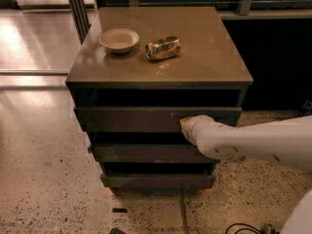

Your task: Close top drawer

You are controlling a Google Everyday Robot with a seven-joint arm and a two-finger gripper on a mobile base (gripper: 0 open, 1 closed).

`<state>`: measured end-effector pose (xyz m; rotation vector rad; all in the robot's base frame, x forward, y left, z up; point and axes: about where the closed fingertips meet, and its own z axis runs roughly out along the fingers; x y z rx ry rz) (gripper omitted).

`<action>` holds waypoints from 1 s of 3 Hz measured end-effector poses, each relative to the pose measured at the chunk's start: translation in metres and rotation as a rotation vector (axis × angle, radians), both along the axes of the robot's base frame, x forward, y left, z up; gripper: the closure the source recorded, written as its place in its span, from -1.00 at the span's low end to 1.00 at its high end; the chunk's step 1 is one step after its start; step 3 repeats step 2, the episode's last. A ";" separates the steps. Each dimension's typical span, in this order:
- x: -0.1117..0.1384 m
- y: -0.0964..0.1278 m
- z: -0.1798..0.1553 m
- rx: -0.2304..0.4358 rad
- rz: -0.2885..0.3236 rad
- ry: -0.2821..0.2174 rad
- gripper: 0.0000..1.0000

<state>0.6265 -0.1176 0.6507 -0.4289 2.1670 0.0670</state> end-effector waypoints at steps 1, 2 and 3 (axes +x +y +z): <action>0.014 -0.002 0.003 -0.010 -0.022 -0.027 1.00; 0.014 -0.002 0.003 -0.010 -0.022 -0.027 1.00; 0.014 -0.002 0.003 -0.010 -0.022 -0.027 1.00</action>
Offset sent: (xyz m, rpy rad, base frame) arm 0.0465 -0.0052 0.0073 -0.0365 -0.0753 -0.0720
